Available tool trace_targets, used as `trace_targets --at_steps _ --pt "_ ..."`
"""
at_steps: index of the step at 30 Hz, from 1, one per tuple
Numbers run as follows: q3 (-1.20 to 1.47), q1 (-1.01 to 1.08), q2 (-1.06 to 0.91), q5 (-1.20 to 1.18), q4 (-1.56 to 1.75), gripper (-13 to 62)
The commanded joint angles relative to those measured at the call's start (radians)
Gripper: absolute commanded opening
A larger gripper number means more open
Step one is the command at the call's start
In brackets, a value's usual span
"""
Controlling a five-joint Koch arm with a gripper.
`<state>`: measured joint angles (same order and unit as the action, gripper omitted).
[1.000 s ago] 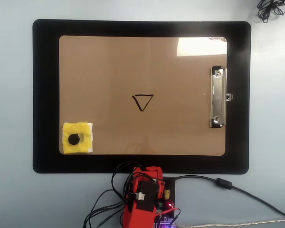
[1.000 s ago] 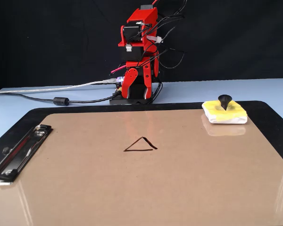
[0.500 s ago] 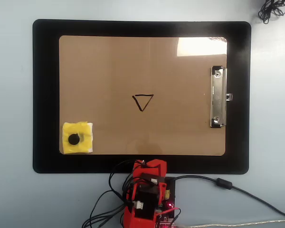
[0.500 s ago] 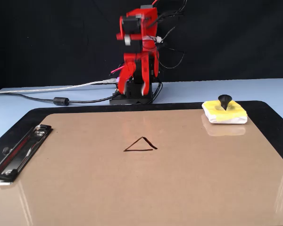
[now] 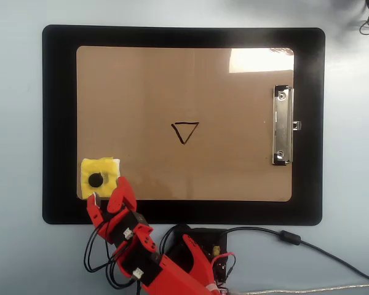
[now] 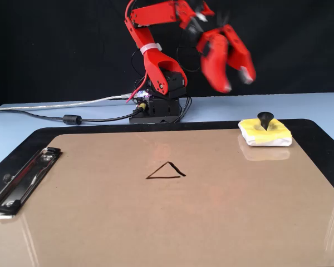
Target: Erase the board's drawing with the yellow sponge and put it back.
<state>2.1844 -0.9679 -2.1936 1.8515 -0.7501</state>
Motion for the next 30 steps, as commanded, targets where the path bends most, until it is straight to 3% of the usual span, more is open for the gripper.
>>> trace_targets --at_steps 1,11,30 --pt "0.028 -0.028 0.014 -0.003 0.258 33.6" --pt "0.183 -0.057 0.314 -0.110 0.752 33.6" --pt "0.235 -0.127 0.385 -0.112 0.790 31.7"
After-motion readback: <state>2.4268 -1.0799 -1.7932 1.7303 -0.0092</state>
